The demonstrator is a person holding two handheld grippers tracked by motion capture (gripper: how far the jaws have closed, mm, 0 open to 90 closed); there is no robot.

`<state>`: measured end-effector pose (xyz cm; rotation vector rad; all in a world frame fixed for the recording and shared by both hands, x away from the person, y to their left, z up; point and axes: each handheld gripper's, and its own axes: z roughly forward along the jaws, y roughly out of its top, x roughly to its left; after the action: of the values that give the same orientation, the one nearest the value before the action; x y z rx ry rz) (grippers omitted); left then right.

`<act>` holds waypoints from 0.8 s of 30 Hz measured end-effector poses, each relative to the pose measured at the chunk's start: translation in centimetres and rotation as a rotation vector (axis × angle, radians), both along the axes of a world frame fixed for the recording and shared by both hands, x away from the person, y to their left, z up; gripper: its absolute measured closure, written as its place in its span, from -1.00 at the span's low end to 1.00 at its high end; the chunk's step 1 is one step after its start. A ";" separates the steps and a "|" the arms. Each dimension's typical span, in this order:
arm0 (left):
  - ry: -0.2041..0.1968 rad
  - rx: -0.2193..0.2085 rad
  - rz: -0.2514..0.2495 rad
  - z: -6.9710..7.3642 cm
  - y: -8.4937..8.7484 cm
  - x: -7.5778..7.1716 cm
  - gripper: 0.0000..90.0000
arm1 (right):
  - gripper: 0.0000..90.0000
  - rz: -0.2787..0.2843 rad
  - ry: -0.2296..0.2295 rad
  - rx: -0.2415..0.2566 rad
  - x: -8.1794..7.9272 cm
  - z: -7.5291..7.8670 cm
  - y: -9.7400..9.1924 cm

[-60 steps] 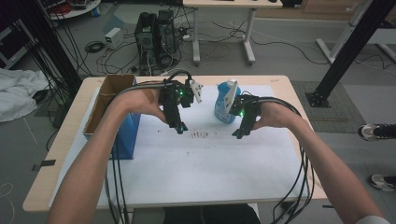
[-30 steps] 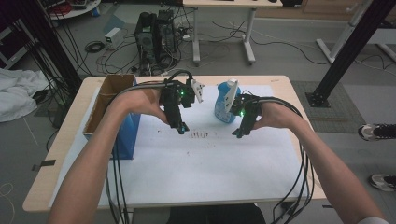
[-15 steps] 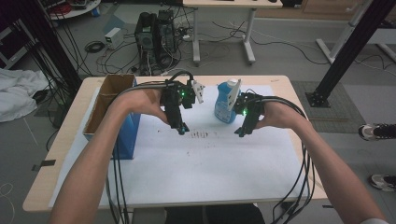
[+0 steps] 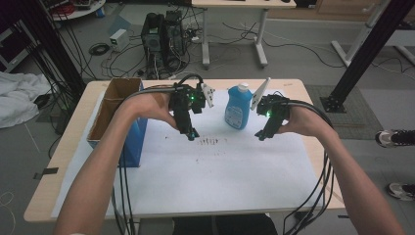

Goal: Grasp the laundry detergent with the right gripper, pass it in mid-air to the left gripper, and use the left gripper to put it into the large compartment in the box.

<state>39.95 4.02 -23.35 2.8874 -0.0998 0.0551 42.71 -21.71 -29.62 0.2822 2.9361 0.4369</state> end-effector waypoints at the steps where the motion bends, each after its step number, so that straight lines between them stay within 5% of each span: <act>1: -0.002 0.002 -0.004 0.0 0.0 0.0 -0.66 | -0.74 -0.006 -0.004 0.003 0.0 -0.1 -0.2; 8: -0.001 0.005 0.001 -0.1 0.0 0.0 -0.66 | -0.74 -0.110 -0.015 0.021 -0.1 -0.5 -1.5; 24: -0.003 0.003 -0.013 -0.2 -0.5 -0.1 -0.66 | -0.74 -0.370 -0.044 0.214 0.9 -1.5 -3.6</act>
<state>39.82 3.54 -23.56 2.8898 -0.1190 0.0576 43.63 -25.31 -31.15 0.8134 2.7070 0.6857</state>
